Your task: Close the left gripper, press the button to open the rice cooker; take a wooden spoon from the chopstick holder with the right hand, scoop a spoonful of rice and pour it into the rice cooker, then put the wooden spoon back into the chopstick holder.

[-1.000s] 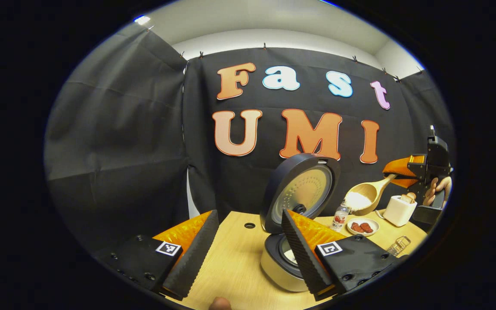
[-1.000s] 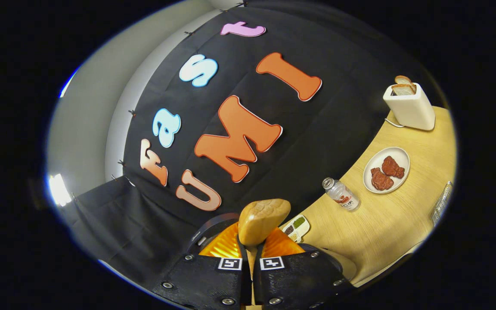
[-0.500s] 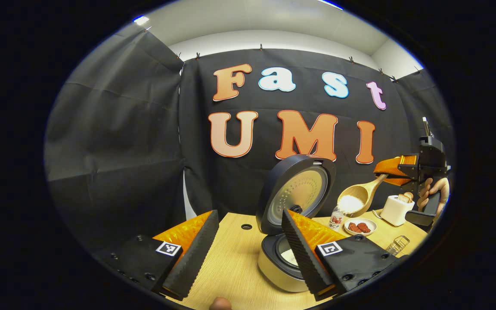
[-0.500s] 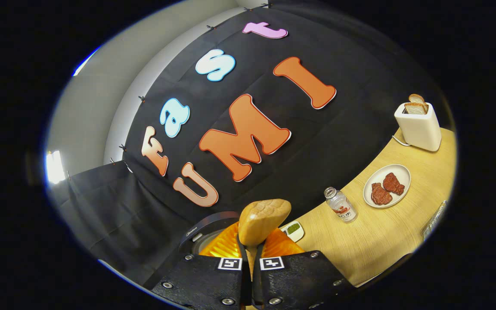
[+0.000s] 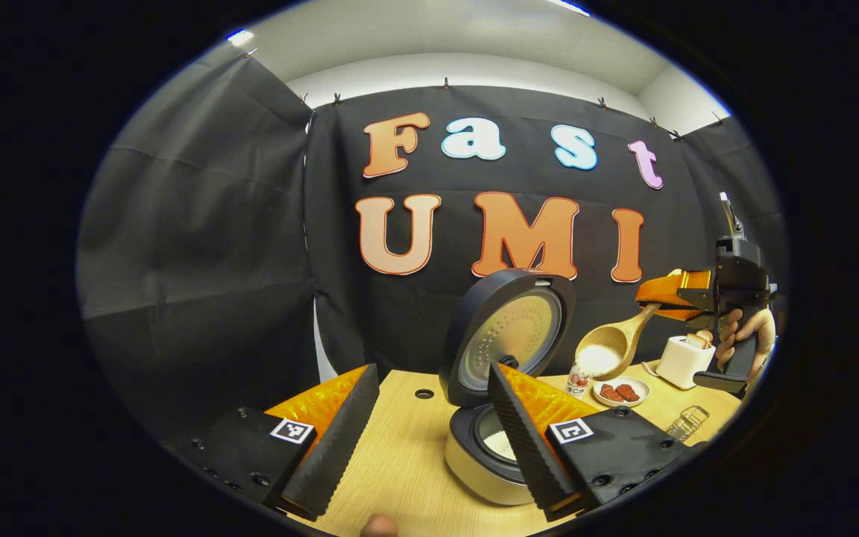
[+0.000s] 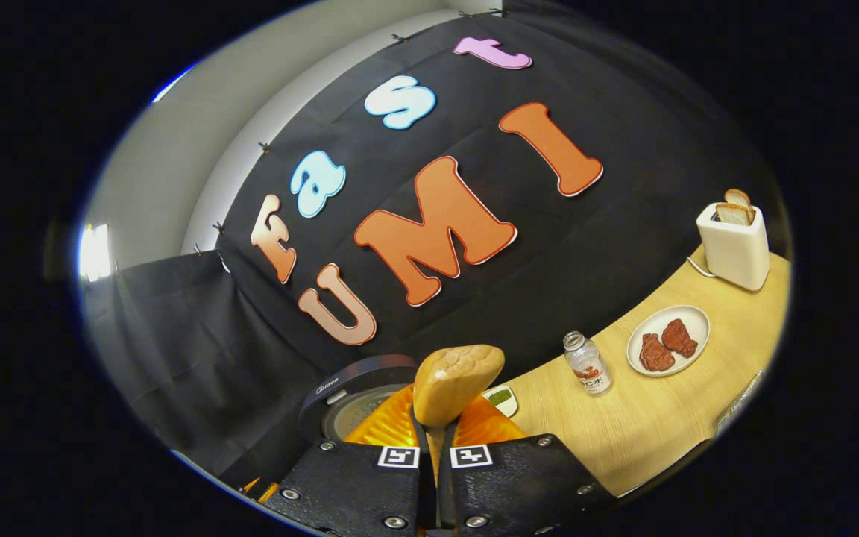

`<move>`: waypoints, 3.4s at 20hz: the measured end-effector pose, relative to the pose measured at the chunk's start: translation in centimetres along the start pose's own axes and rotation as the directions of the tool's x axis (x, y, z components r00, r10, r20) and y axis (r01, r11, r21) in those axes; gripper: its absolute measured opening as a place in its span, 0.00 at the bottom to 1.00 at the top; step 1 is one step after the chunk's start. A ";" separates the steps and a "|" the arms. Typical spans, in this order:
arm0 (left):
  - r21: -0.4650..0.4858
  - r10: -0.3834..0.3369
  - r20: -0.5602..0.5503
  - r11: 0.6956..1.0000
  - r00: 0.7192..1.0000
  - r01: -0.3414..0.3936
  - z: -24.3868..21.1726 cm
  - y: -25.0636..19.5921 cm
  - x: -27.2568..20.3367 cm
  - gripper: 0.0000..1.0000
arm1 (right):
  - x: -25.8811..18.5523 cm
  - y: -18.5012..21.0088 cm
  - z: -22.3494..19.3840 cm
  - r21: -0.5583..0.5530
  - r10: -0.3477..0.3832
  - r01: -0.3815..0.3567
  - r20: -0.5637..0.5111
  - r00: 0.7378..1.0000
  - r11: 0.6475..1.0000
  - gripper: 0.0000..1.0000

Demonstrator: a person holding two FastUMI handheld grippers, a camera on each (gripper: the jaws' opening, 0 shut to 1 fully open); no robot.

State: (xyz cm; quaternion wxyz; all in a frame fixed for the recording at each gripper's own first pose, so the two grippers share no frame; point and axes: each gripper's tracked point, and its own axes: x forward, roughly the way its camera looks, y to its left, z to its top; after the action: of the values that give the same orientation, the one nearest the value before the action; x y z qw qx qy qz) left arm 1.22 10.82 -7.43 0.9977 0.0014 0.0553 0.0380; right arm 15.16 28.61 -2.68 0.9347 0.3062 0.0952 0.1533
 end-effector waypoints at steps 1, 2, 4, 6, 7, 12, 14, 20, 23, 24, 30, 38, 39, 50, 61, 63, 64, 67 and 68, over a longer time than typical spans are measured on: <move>-0.005 0.001 -0.005 1.000 1.000 -0.001 -0.2 0.2 0.0 0.98 | -0.1 0.4 0.1 -0.020 0.006 -0.006 0.007 1.000 1.000 0.01; -0.007 0.004 -0.007 1.000 1.000 -0.004 -0.2 0.3 0.1 0.99 | -0.1 0.8 0.2 -0.038 0.013 -0.013 0.012 1.000 0.999 0.01; 0.005 0.027 -0.004 1.000 1.000 -0.027 -0.2 1.0 0.1 0.99 | -0.2 1.4 0.2 -0.068 0.022 -0.021 0.013 1.000 0.997 0.01; 0.022 0.040 0.005 0.999 0.999 -0.041 -0.2 1.4 -0.1 0.99 | -0.4 1.9 0.2 -0.093 0.031 -0.029 0.020 0.999 0.995 0.01; 0.023 0.037 0.005 0.999 0.999 -0.037 -0.2 1.3 -0.1 0.98 | -0.4 2.2 0.2 -0.114 0.035 -0.033 0.021 0.999 0.993 0.00; 0.018 0.027 0.005 0.999 1.000 -0.027 -0.3 1.3 -0.2 0.99 | -0.7 3.5 0.3 -0.236 0.049 -0.038 0.044 0.998 0.971 0.01; 0.013 0.025 0.005 1.000 1.000 -0.025 -0.3 1.4 -0.4 0.99 | -0.7 3.8 0.1 -0.295 0.055 -0.039 0.046 0.997 0.955 0.01; 0.008 0.038 0.007 0.999 0.999 -0.038 -0.5 2.1 -0.4 1.00 | -0.4 4.9 -0.9 -0.458 0.069 -0.046 0.033 0.997 0.888 0.05; 0.016 0.042 0.003 0.999 0.999 -0.042 -0.8 2.2 -0.4 0.98 | -0.3 5.6 -2.1 -0.518 0.091 -0.073 0.010 0.996 0.852 0.05; 0.018 0.046 0.003 0.999 0.999 -0.046 -0.8 2.3 -0.4 0.99 | -0.3 5.7 -2.6 -0.541 0.098 -0.083 -0.002 0.995 0.837 0.01; 0.014 0.049 -0.001 0.999 0.999 -0.049 -1.2 2.4 -0.1 1.00 | -0.1 6.0 -4.4 -0.695 0.105 -0.085 -0.014 0.994 0.714 0.01; 0.013 0.058 -0.011 0.998 0.998 -0.057 -1.8 2.6 0.2 1.00 | 0.3 5.3 -6.1 -0.685 0.113 -0.132 -0.073 0.991 0.716 0.01; 0.014 0.060 -0.011 0.998 0.998 -0.060 -1.6 2.6 0.1 1.00 | 0.2 5.2 -6.1 -0.651 0.118 -0.147 -0.088 0.989 0.745 0.01; -0.010 0.002 0.062 1.000 0.998 -0.002 2.8 -1.0 -2.3 1.00 | -6.8 0.4 5.5 -0.509 0.099 -0.049 0.071 0.993 0.859 0.01; 0.000 0.030 0.120 1.000 0.992 -0.030 5.4 -3.0 -3.9 0.98 | -16.6 -16.3 11.6 -0.347 -0.145 0.221 0.231 0.962 0.911 0.01; -0.002 0.022 0.115 1.000 0.993 -0.022 5.3 -3.7 -4.1 0.99 | -17.9 -19.9 10.8 -0.319 -0.198 0.266 0.229 0.953 0.910 0.01; -0.005 0.023 0.115 1.000 0.993 -0.022 5.3 -4.0 -4.1 1.00 | -18.3 -21.2 10.0 -0.304 -0.214 0.272 0.212 0.954 0.913 0.01; -0.016 0.006 0.108 1.000 0.994 -0.004 4.9 -5.2 -4.2 0.97 | -19.0 -25.1 7.7 -0.260 -0.257 0.296 0.175 0.950 0.919 0.01; -0.014 0.008 0.105 1.000 0.994 -0.007 4.8 -5.4 -4.2 0.97 | -19.1 -26.3 7.0 -0.261 -0.275 0.312 0.168 0.947 0.914 0.01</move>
State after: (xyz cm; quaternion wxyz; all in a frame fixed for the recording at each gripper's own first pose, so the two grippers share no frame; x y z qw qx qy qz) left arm -1.98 5.16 -2.26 0.9991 -0.0031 0.0025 0.0421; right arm 5.20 -1.94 -11.38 0.9854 0.1602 0.0570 0.0033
